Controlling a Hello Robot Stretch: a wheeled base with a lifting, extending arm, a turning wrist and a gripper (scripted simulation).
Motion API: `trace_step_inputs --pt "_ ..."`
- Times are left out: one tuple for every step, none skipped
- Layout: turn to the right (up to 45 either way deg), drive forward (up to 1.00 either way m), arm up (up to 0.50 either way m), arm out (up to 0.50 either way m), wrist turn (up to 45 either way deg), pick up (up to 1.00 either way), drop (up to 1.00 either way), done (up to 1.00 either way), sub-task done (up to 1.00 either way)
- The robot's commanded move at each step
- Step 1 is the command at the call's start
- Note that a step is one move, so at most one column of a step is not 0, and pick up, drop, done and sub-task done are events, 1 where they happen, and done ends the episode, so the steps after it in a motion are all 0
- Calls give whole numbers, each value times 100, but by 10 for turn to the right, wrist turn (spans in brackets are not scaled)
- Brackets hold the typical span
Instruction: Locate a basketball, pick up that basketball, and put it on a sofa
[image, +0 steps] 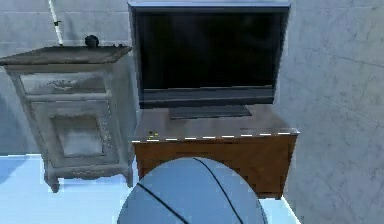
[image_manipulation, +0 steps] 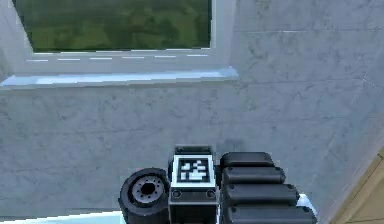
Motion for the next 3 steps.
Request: trace_step_inputs --pt "0 20 0 0 0 0 0 0 0" --pt "-450 0 0 0 0 0 0 0 0" --pt "-30 0 0 0 0 0 0 0 0"
